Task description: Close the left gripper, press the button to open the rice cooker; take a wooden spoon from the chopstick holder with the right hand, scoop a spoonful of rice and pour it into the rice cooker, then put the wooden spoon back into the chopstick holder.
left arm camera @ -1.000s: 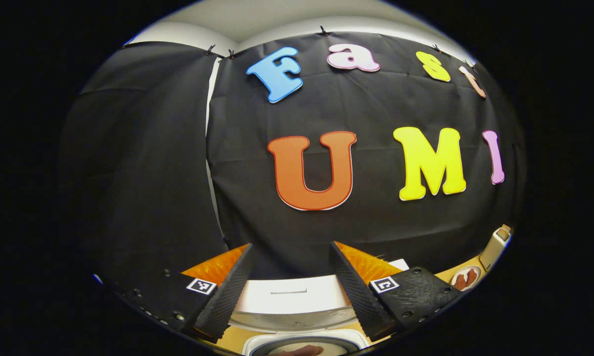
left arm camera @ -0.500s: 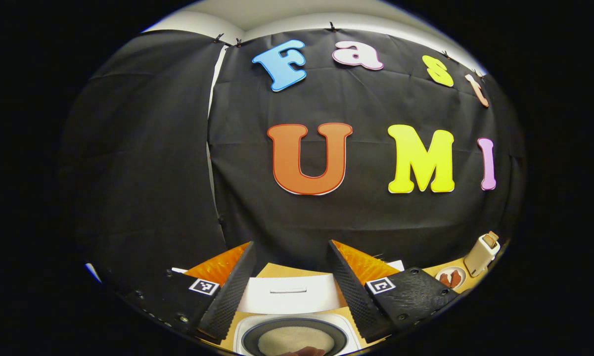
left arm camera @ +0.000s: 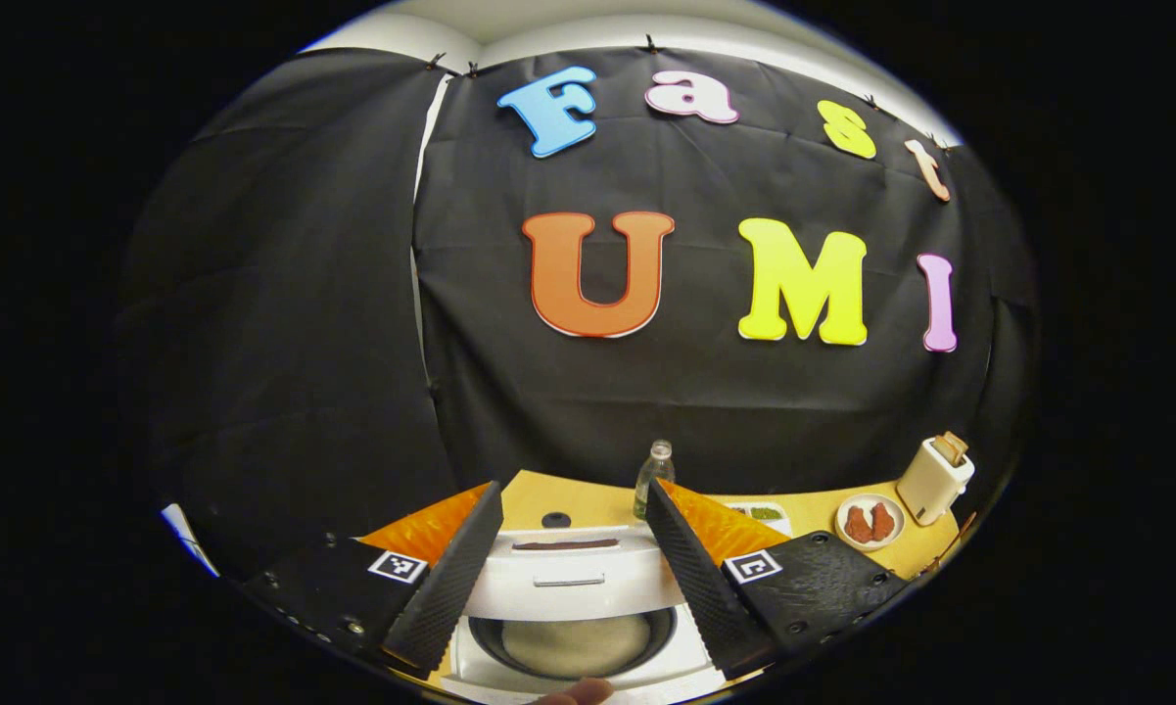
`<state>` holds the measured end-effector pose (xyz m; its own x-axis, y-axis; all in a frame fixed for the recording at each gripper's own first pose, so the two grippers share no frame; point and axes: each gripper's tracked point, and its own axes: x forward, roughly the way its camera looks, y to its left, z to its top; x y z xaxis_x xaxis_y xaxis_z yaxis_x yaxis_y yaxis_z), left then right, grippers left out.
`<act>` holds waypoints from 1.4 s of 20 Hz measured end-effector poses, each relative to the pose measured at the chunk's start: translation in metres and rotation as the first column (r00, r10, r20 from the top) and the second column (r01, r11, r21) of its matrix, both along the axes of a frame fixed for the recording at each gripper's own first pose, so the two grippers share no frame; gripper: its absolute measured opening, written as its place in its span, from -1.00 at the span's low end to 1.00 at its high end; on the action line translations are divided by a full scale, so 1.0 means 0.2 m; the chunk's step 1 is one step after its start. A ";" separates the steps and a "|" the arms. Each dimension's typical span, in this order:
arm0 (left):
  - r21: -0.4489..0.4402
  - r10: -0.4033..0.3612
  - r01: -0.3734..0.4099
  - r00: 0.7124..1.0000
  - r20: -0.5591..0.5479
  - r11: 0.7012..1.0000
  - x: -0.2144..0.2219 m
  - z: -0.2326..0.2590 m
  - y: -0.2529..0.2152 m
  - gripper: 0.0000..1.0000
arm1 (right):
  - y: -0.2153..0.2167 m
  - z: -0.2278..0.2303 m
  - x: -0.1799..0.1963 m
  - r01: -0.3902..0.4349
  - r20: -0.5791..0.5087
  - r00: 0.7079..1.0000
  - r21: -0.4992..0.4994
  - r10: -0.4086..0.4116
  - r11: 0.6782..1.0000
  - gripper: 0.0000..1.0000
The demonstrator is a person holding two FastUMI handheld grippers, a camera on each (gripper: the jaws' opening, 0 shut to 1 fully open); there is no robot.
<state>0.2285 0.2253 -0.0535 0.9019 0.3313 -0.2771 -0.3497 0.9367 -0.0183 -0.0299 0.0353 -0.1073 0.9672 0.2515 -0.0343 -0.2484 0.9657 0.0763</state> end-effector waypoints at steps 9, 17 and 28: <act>-0.040 0.007 -0.011 0.996 -0.089 0.999 -0.23 -0.35 -0.12 0.92 | 0.02 -0.16 -0.22 -0.032 -0.036 0.999 -0.015 0.031 0.999 1.00; -0.054 -0.015 0.002 0.971 -0.240 0.999 -0.34 -0.65 -0.19 0.94 | 0.08 -0.09 -0.38 -0.041 0.016 0.999 -0.066 0.042 0.997 1.00; -0.031 0.046 -0.052 0.984 -0.174 0.998 -0.32 -0.71 -0.19 0.97 | 0.19 -0.16 -0.37 -0.079 -0.030 0.997 -0.062 0.077 0.995 1.00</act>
<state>0.1646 0.1866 -0.1958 0.8221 0.3610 -0.4403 -0.3960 0.9182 0.0134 -0.1048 0.0742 -0.1401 0.9433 0.3224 -0.0792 -0.3215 0.9466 0.0238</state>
